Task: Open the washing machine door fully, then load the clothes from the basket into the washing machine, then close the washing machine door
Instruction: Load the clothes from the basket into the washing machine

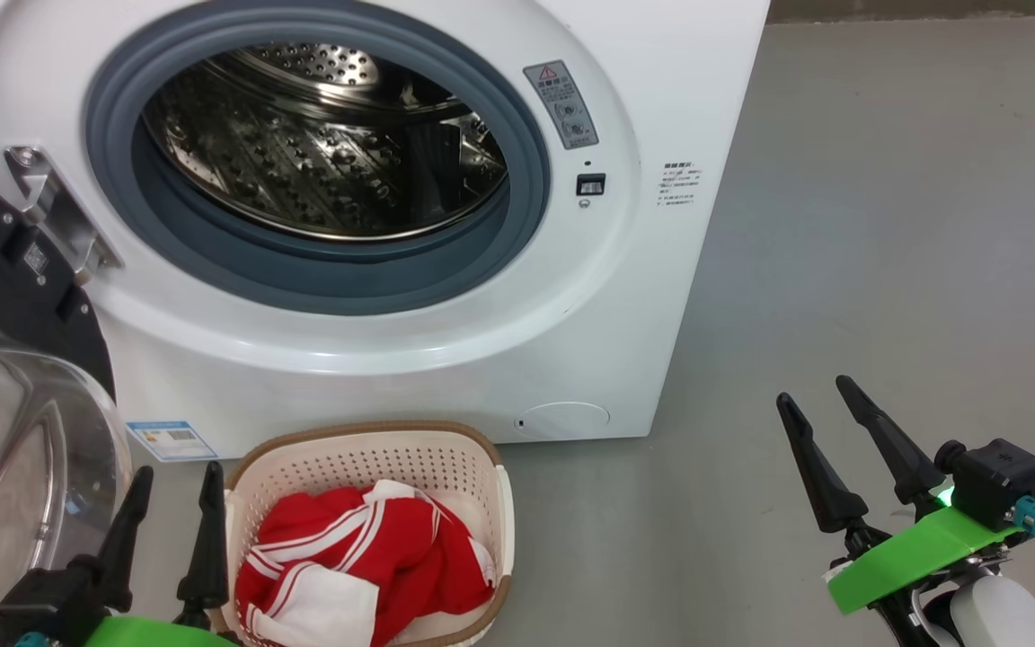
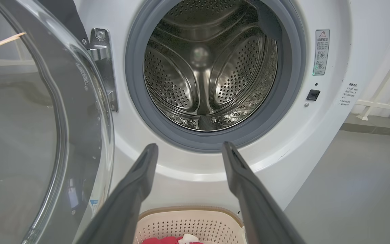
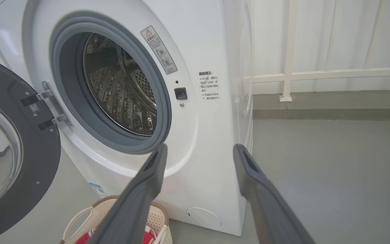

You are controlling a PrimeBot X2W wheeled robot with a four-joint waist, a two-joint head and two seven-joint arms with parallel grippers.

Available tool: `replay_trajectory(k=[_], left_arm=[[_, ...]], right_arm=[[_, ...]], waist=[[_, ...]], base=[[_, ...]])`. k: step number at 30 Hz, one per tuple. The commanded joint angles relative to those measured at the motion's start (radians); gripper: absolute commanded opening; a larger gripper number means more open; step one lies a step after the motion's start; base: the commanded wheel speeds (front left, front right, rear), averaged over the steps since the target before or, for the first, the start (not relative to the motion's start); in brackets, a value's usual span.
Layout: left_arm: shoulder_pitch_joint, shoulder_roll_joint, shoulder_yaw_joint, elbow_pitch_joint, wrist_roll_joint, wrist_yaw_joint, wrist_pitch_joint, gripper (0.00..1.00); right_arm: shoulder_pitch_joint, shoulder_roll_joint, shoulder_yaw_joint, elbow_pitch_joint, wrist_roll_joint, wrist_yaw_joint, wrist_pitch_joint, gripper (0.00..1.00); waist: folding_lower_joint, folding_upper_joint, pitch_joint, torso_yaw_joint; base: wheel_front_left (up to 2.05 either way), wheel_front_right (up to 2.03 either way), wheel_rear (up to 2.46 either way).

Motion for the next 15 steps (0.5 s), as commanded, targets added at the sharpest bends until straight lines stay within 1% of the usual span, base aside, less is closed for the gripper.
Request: replay_trajectory(k=[1, 15], left_arm=[[-0.049, 0.015, 0.041, -0.018, 0.012, -0.008, -0.009, 1.00], [-0.097, 0.024, 0.046, 0.015, 0.010, -0.016, -0.009, 1.00]], right_arm=[[-0.034, -0.012, 0.019, -0.025, -0.007, 0.002, -0.012, 1.00], [-0.060, 0.012, 0.010, -0.038, -0.021, 0.002, -0.012, 1.00]], waist=[[0.0000, 0.0000, 0.007, 0.000], [0.0000, 0.0000, 0.093, -0.011]], base=[[0.00, 0.00, 0.00], [0.00, 0.00, 0.00]])
